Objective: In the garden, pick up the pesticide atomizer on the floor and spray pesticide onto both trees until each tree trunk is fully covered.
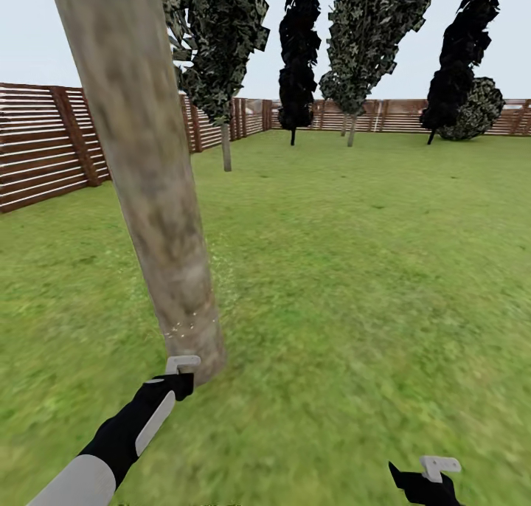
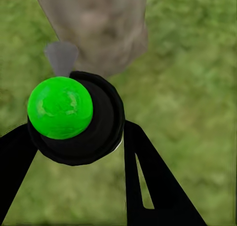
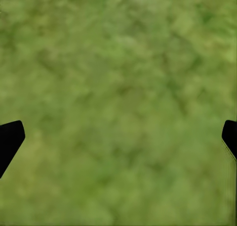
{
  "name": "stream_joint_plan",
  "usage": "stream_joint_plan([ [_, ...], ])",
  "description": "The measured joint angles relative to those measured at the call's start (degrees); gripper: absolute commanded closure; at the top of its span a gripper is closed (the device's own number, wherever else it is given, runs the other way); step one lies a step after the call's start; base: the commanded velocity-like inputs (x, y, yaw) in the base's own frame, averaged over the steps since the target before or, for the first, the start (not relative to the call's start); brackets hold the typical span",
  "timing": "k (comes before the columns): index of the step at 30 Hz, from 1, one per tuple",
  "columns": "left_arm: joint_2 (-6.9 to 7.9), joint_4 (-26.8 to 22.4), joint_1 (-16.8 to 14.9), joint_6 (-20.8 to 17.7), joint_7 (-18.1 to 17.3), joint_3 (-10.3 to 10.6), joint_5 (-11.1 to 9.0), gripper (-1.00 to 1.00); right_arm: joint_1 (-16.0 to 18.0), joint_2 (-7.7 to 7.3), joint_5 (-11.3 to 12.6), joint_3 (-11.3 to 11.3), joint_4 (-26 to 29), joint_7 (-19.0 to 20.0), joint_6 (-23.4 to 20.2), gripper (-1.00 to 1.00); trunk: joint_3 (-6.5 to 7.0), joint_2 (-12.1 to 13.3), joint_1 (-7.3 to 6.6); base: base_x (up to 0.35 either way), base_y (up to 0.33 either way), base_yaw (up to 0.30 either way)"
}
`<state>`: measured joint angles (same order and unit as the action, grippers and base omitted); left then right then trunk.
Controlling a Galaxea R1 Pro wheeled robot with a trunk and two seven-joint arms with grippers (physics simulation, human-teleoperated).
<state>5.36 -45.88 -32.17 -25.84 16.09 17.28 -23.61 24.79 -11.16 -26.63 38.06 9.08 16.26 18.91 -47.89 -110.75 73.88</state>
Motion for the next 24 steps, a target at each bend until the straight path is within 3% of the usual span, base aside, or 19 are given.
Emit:
stream_joint_plan([
  [15,0.00,0.00,0.00,0.02,0.00,-0.05,0.03,1.00,0.00,0.00,0.00,0.00,0.01,0.07,0.06,-1.00,-0.17,0.00,0.00,0.000,-0.274,0.227],
  [17,0.00,0.05,0.00,1.41,-0.03,-0.03,0.08,1.00,0.00,0.00,0.00,0.00,0.03,0.07,0.06,-1.00,-0.17,0.00,0.00,0.000,-0.274,0.227],
  [19,0.05,0.08,0.00,4.00,-0.08,0.02,0.03,1.00,0.00,0.00,0.00,0.00,0.05,0.08,0.04,-1.00,-0.17,0.00,0.00,0.000,-0.129,0.219],
  [24,0.08,0.03,-0.15,3.61,-0.58,0.06,-0.58,1.00,0.00,0.00,0.00,0.00,0.07,0.09,-0.01,-1.00,-0.17,0.00,0.00,0.000,-0.010,0.036],
])
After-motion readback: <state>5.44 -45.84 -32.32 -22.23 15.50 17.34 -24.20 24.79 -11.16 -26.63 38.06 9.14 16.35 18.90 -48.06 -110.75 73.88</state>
